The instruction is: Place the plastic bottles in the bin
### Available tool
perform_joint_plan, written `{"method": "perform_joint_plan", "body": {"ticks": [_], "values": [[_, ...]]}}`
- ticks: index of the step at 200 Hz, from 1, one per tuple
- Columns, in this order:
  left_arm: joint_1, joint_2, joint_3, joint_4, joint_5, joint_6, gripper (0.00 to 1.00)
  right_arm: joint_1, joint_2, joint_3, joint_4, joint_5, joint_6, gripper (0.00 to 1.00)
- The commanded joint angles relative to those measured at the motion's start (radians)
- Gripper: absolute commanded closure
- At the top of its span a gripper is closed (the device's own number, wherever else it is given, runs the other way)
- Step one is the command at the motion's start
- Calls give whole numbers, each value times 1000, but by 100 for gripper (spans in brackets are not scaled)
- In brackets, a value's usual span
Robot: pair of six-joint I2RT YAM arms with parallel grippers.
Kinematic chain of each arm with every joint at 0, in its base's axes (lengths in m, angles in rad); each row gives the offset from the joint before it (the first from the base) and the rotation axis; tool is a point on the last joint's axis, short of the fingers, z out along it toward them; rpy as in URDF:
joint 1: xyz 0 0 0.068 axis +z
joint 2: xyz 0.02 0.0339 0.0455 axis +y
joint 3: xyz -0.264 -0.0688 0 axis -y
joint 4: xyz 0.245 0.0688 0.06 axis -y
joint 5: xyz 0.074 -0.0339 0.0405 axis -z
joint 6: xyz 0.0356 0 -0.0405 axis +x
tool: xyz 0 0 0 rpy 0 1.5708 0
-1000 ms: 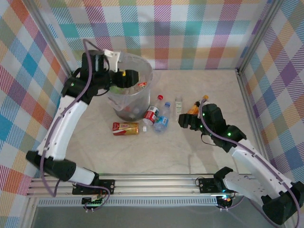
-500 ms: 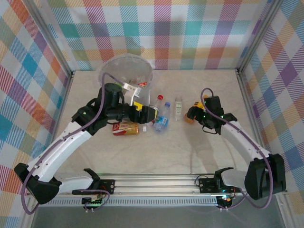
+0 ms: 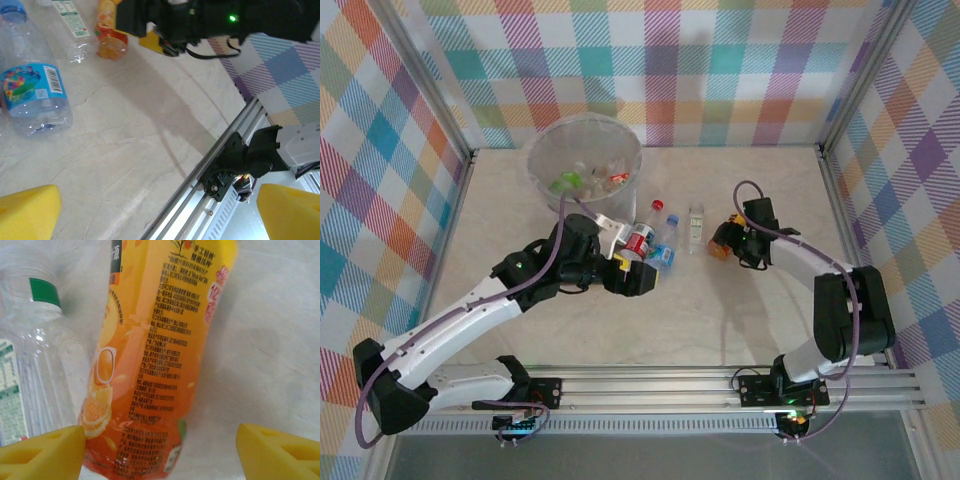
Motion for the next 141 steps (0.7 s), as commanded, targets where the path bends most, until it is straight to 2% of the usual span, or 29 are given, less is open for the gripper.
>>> {"method": "perform_joint_plan", "body": {"ticks": [1,75,141], "values": [[-47,-9,-12,45,-15,34,0,-10,53,48,63,-14,18,23],[-87,64,3,59,-26,5,0,-37,189,125,97,-22,-33,33],[-111,114,34,58,-33,5,0,-60,234,170,75,-42,-102,28]]}}
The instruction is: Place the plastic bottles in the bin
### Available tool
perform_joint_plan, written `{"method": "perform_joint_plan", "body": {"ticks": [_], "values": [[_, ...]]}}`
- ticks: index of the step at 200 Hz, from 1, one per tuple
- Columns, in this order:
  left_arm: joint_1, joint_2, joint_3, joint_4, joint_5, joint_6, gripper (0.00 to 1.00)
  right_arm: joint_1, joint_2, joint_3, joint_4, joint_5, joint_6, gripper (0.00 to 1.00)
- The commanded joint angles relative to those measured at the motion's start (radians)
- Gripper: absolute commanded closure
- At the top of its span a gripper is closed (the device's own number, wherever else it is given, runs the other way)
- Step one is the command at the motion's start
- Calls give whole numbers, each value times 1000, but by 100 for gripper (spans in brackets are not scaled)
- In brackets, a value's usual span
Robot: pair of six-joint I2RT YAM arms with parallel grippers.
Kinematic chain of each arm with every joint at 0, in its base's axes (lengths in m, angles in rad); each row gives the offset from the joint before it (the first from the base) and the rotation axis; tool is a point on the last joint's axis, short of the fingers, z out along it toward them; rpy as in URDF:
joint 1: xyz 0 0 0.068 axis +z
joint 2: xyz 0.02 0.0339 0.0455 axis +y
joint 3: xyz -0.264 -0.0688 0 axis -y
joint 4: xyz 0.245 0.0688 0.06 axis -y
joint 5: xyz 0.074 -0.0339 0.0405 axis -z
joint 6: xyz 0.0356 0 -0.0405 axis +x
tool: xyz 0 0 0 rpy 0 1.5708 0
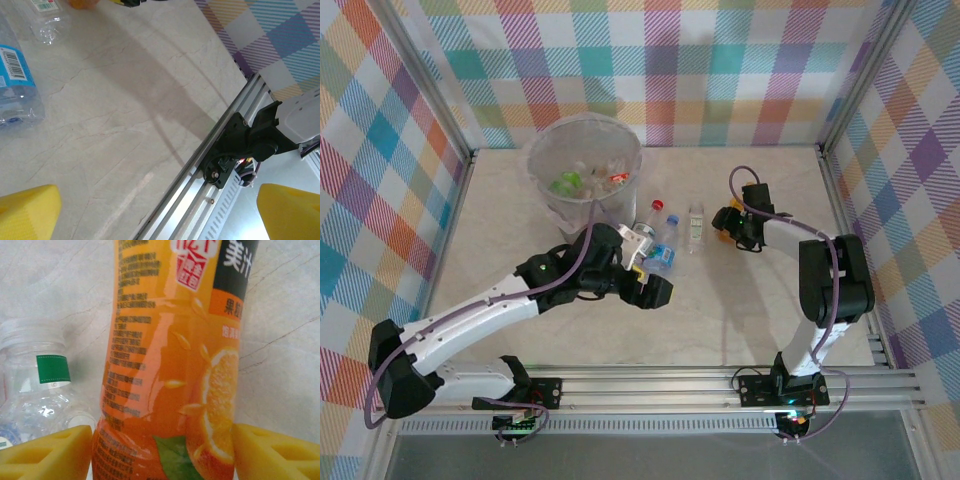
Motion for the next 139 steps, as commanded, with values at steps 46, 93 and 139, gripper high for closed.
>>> {"method": "perform_joint_plan", "body": {"ticks": [46,93,139], "values": [[-25,45,46,41,-23,-33,0,-14,-23,-3,-17,-9,-89,41],[-27,59,21,118,-53,-77,0,-14,-202,-108,-9,-31,-166,41],[-24,94,50,141,-130,-156,3,-7,-483,-238,-27,-162,-244,41]]}}
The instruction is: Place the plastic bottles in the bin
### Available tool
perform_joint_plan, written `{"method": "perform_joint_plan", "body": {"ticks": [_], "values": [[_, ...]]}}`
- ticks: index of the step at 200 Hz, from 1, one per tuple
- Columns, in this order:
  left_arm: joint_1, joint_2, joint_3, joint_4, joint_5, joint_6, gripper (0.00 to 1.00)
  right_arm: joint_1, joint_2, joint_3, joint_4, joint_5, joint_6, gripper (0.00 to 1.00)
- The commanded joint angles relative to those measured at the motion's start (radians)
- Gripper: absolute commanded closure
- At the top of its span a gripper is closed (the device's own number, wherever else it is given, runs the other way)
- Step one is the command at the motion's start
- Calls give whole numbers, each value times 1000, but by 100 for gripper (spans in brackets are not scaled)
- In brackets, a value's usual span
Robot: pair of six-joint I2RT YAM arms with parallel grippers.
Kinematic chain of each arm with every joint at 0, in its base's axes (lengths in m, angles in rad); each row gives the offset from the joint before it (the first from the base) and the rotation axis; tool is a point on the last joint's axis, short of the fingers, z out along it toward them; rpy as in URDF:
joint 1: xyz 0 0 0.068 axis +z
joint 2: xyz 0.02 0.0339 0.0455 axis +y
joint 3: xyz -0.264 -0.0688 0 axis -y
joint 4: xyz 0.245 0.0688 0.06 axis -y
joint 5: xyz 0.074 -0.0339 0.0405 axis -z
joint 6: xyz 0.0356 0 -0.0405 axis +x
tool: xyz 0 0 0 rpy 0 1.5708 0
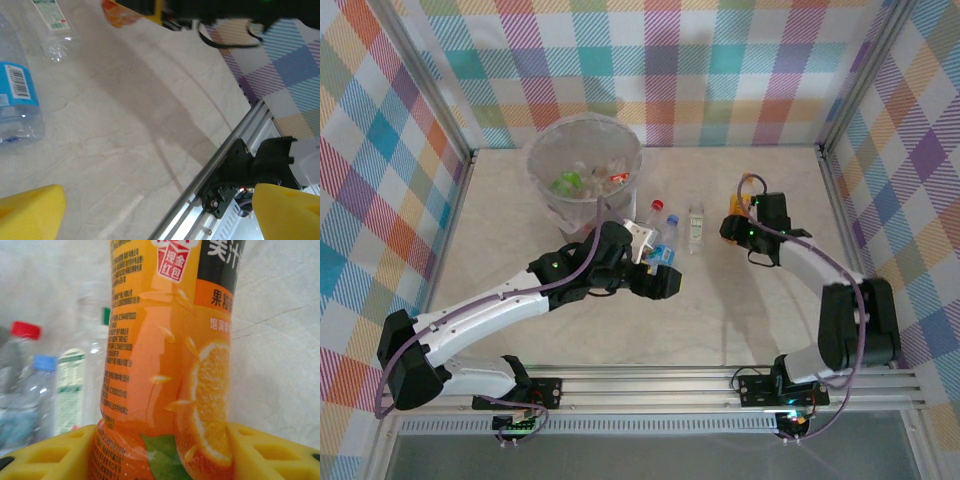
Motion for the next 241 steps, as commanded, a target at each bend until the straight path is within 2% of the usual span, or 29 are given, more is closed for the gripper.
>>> {"method": "perform_joint_plan", "body": {"ticks": [1,48,112,161,212,241], "values": [[-9,32,38,40,-39,-54,3,2,-136,-48,-9,-99,-71,41],[24,136,120,119,56,-122,0,30,-429,-150,-47,-303,-110,41],[104,220,160,298,172,-188,2,130,-649,-181,-140,-397,-46,40],[117,273,189,383,224,-198,5,171,-723,-169,-184,-509,-23,39],[117,287,182,463,234,-239,11,212,-717,-160,-195,-537,-31,38],[120,277,176,488,234,-261,20,229,-702,-157,-193,-537,-32,38]]}}
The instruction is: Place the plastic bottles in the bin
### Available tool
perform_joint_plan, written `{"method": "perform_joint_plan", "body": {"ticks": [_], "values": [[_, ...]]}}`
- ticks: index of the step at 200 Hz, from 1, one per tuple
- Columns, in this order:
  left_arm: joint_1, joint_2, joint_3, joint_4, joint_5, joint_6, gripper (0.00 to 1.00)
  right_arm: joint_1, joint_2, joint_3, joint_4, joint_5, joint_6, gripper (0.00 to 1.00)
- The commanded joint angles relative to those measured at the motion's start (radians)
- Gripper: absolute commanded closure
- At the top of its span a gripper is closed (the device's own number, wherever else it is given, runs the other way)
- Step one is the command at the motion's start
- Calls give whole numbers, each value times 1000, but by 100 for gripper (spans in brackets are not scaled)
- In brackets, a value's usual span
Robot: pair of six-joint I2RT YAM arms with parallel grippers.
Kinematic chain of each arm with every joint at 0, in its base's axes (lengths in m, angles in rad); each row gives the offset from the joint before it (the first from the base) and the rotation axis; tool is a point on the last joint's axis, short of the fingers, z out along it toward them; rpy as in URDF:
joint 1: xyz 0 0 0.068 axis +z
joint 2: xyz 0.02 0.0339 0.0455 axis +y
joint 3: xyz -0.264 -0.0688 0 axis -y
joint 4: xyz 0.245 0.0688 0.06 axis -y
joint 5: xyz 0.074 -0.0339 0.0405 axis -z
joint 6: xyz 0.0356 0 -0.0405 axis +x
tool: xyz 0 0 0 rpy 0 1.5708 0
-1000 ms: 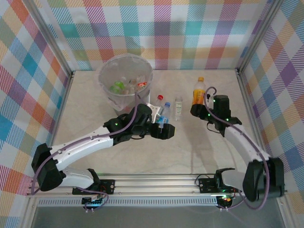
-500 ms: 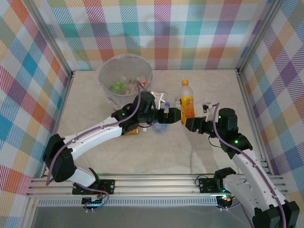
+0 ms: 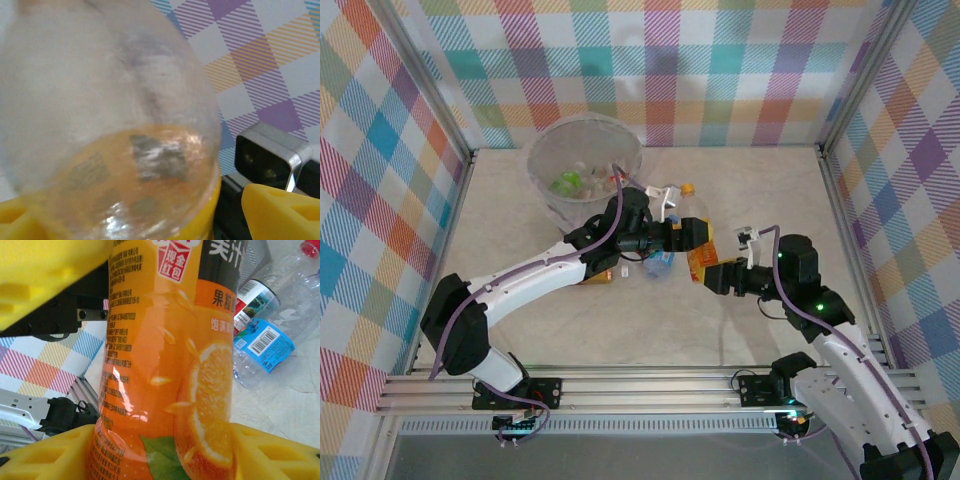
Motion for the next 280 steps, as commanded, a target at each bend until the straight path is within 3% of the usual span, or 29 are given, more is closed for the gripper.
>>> {"method": "perform_joint_plan", "body": {"ticks": [1,37,65,89,114,135,177,225,280], "values": [[8,-7,22,68,19,-25,21,17,4,17,5,-31,3,38],[10,-25,30,59,16,-35,38,47,20,22,1,-7,-5,38],[9,-35,31,69,21,-43,43,71,28,28,-2,13,-9,36],[13,-54,36,45,15,-24,44,76,24,33,13,20,6,32],[40,-81,55,-20,16,16,44,76,19,36,54,-16,38,12],[79,-109,83,-92,27,53,45,77,2,45,71,-32,47,2],[149,-142,246,-337,27,198,45,77,-30,97,66,-67,37,0],[208,-98,581,-742,-140,494,44,77,-23,165,74,-91,42,0],[297,-11,780,-894,-330,702,43,154,-14,180,108,-8,79,0]]}}
